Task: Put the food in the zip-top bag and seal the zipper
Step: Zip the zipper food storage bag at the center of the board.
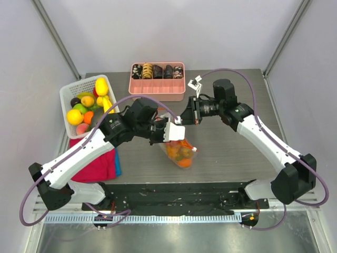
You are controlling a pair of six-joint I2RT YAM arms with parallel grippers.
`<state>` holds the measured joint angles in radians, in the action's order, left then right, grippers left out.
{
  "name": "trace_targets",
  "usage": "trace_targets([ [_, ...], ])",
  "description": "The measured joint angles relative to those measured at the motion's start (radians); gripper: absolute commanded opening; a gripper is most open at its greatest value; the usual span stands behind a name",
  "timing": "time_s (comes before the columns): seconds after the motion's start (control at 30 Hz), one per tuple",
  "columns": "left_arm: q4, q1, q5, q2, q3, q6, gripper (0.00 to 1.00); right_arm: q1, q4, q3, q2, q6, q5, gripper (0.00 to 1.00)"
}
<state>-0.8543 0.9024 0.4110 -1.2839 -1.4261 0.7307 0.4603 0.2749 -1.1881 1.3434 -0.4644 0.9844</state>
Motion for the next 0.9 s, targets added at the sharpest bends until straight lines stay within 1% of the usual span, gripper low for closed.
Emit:
trace_targets([
  [0.13, 0.000, 0.002, -0.018, -0.006, 0.003, -0.111, 0.00, 0.037, 0.005, -0.033, 0.037, 0.073, -0.013, 0.11],
  [0.27, 0.020, 0.002, -0.050, -0.016, 0.067, -0.218, 0.00, 0.047, 0.026, -0.033, 0.071, 0.140, -0.035, 0.10],
  [0.37, 0.059, 0.002, -0.080, -0.033, 0.091, -0.291, 0.00, 0.050, 0.040, -0.035, 0.107, 0.185, -0.046, 0.16],
  [0.4, 0.077, 0.002, -0.089, -0.038, 0.091, -0.312, 0.00, 0.051, 0.043, -0.039, 0.120, 0.195, -0.048, 0.19],
  [0.57, 0.120, 0.002, -0.110, -0.043, 0.091, -0.378, 0.00, 0.057, 0.050, -0.065, 0.153, 0.226, -0.048, 0.22],
  [0.67, 0.127, 0.002, -0.113, -0.043, 0.097, -0.396, 0.00, 0.058, 0.050, -0.070, 0.153, 0.236, -0.047, 0.35],
  [0.7, 0.132, 0.002, -0.113, -0.042, 0.101, -0.401, 0.00, 0.058, 0.055, -0.070, 0.151, 0.241, -0.048, 0.43],
  [0.73, 0.135, 0.002, -0.113, -0.040, 0.104, -0.405, 0.00, 0.058, 0.060, -0.070, 0.149, 0.243, -0.049, 0.47],
  [0.77, 0.138, 0.002, -0.113, -0.038, 0.108, -0.408, 0.00, 0.058, 0.067, -0.071, 0.146, 0.249, -0.051, 0.55],
  [0.83, 0.140, 0.003, -0.113, -0.032, 0.114, -0.410, 0.00, 0.058, 0.084, -0.071, 0.134, 0.258, -0.058, 0.62],
  [0.87, 0.139, 0.004, -0.113, -0.029, 0.116, -0.410, 0.00, 0.058, 0.091, -0.071, 0.126, 0.263, -0.062, 0.67],
  [0.9, 0.139, 0.005, -0.113, -0.027, 0.117, -0.410, 0.00, 0.058, 0.101, -0.071, 0.116, 0.270, -0.068, 0.68],
])
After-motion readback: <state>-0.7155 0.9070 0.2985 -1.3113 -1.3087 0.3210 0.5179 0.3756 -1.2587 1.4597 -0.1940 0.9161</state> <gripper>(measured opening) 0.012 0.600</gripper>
